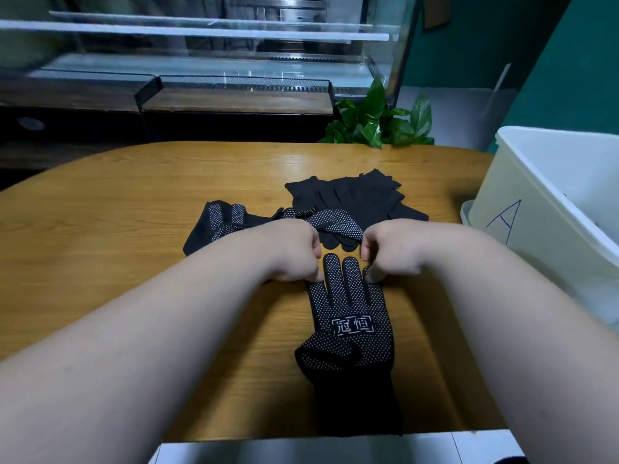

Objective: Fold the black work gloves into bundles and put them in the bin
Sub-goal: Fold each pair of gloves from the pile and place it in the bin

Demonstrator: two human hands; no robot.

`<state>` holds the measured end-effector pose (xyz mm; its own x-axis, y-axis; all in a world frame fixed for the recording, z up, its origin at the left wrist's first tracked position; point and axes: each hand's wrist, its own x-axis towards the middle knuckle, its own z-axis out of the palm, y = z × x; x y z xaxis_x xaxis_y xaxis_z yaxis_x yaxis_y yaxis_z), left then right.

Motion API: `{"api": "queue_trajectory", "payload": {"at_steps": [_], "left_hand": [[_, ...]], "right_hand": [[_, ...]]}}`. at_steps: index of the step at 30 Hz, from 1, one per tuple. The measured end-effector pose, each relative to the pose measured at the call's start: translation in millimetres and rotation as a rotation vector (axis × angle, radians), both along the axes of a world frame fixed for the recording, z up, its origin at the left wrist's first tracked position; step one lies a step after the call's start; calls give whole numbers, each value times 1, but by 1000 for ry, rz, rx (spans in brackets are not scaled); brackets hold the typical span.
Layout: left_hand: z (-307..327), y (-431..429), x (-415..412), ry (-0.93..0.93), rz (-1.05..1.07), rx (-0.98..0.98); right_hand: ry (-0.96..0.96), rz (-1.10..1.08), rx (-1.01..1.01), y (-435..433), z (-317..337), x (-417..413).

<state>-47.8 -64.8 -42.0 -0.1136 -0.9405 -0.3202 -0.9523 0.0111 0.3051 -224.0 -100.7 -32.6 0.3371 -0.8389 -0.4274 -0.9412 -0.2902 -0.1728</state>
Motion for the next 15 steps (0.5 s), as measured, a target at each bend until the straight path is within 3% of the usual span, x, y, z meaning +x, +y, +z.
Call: {"api": "queue_trajectory", "payload": {"at_steps": [4,15], "left_hand": [[0,-4,-5,-84,-41,15],[-2,-6,-12,-99,-76,-15]], "right_hand": [[89,59,8,-6,1,7],[-1,31,48,2,-3,16]]}}
